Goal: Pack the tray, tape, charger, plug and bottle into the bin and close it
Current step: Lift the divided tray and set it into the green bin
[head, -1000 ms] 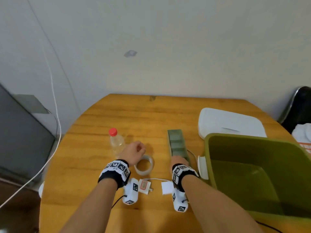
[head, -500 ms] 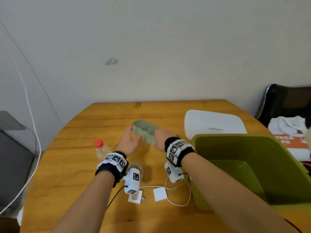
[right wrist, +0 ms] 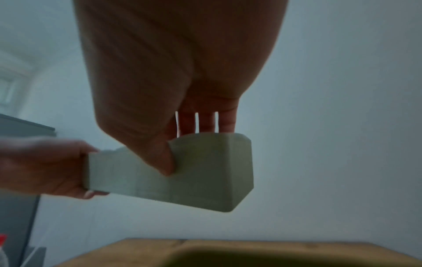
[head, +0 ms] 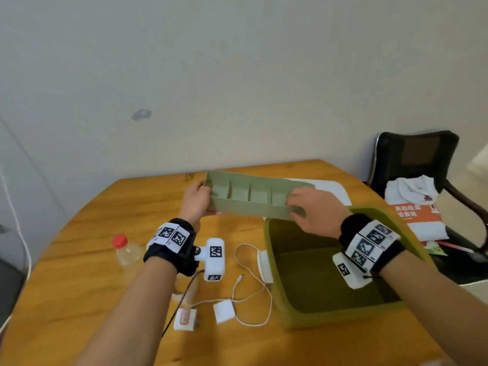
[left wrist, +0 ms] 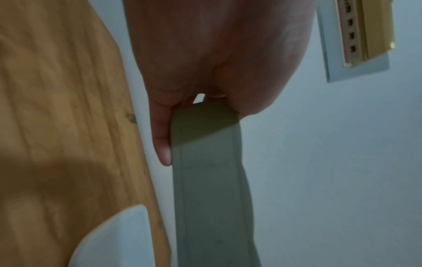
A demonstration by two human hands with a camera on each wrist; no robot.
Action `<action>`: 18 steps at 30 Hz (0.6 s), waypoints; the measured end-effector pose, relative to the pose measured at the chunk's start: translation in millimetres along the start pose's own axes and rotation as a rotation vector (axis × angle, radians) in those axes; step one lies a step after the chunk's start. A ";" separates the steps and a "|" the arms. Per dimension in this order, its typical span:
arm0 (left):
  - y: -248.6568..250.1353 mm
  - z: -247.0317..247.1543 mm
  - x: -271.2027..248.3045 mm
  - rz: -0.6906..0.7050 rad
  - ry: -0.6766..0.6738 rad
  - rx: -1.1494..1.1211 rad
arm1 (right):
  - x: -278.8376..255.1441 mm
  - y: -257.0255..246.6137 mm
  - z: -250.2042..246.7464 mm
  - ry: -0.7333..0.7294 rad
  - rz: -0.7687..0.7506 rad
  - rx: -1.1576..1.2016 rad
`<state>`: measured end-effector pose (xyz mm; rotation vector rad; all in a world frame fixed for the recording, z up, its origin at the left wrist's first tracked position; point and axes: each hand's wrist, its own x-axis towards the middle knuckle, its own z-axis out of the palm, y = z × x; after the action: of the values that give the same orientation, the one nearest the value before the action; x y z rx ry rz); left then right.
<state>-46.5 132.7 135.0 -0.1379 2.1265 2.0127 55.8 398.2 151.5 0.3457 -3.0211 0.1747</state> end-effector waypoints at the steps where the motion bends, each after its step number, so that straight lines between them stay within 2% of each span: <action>1: 2.9 17.3 -4.9 0.002 -0.037 0.022 | -9.2 12.7 0.6 0.040 0.004 -0.020; 3: 8.3 53.9 -17.0 -0.005 -0.089 0.031 | -22.4 34.5 0.1 0.096 -0.007 -0.032; 6: 10.0 104.7 -35.0 -0.027 -0.114 0.013 | -33.3 59.4 -0.7 0.081 -0.015 0.046; 8: 6.8 126.9 -45.9 -0.061 -0.114 -0.014 | -35.8 69.6 -0.2 0.065 -0.007 0.102; 12: -2.4 154.6 -60.2 -0.096 -0.090 -0.018 | -32.9 96.8 -0.9 0.099 -0.071 0.017; 14: -8.9 160.7 -65.2 -0.101 -0.085 0.021 | -31.2 106.5 1.7 0.026 -0.109 0.045; 18: -14.1 159.2 -73.9 -0.159 -0.098 0.123 | -35.5 113.4 7.9 -0.220 -0.129 0.234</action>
<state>42.4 284.6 129.9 -0.1790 2.1007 1.7593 63.5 514.7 128.2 0.6160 -3.1836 0.5145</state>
